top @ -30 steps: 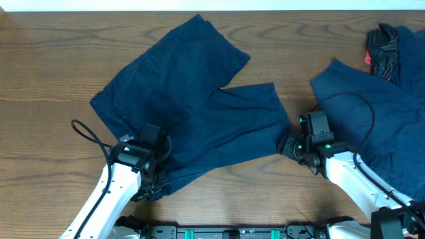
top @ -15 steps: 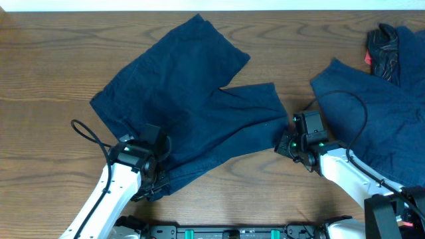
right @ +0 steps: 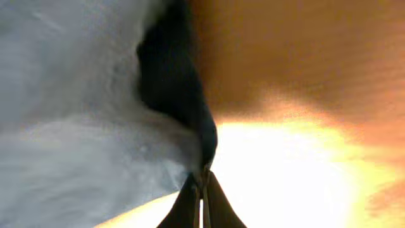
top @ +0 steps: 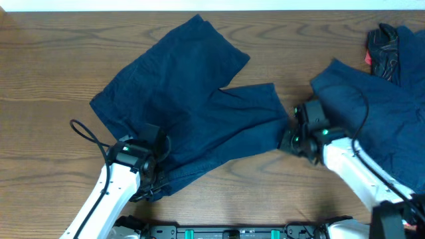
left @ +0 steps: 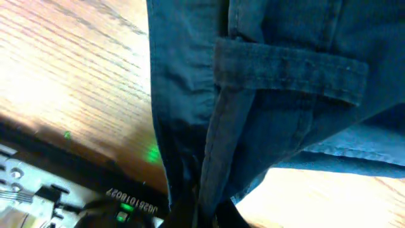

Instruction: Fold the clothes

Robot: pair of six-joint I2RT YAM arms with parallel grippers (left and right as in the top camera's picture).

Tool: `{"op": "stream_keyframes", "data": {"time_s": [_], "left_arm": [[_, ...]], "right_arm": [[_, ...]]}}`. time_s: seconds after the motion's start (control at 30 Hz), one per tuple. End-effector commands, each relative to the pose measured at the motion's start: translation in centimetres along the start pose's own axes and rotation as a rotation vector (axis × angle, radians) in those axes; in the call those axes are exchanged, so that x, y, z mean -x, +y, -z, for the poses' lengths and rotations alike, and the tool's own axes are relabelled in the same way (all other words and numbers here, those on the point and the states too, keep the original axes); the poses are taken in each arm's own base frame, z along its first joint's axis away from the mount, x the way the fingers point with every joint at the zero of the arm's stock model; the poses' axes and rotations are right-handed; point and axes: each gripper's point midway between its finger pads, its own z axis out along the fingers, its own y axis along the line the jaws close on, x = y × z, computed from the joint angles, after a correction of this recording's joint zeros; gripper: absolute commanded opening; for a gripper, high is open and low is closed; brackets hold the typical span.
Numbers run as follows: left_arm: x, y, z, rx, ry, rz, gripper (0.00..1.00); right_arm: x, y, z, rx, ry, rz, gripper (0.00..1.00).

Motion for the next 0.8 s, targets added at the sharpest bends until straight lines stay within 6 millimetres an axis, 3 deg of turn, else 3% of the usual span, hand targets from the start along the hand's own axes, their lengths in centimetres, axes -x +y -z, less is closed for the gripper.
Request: {"op": "stream_keyframes", "data": {"time_s": [0.0, 0.37, 0.53, 0.67, 0.77], "left_arm": [[1.1, -0.8, 2.5, -0.055, -0.065, -0.015, 0.06], [3.5, -1.8, 8.8, -0.208, -0.286, -0.007, 0.06], [3.4, -2.2, 11.2, -0.305, -0.351, 0.001, 0.06], [2.1, -3.1, 11.7, -0.391, -0.316, -0.020, 0.06], [1.3, -3.1, 11.9, -0.424, -0.289, 0.003, 0.06]], "right_arm": [[5.4, 2.4, 5.2, 0.036, -0.153, 0.104, 0.01], [13.5, 6.1, 15.9, 0.015, -0.434, 0.207, 0.01], [15.4, 5.3, 18.2, -0.015, -0.508, 0.167, 0.01], [16.1, 2.7, 18.9, -0.041, -0.510, 0.081, 0.01], [16.6, 1.9, 19.8, -0.048, -0.537, 0.096, 0.01]]}}
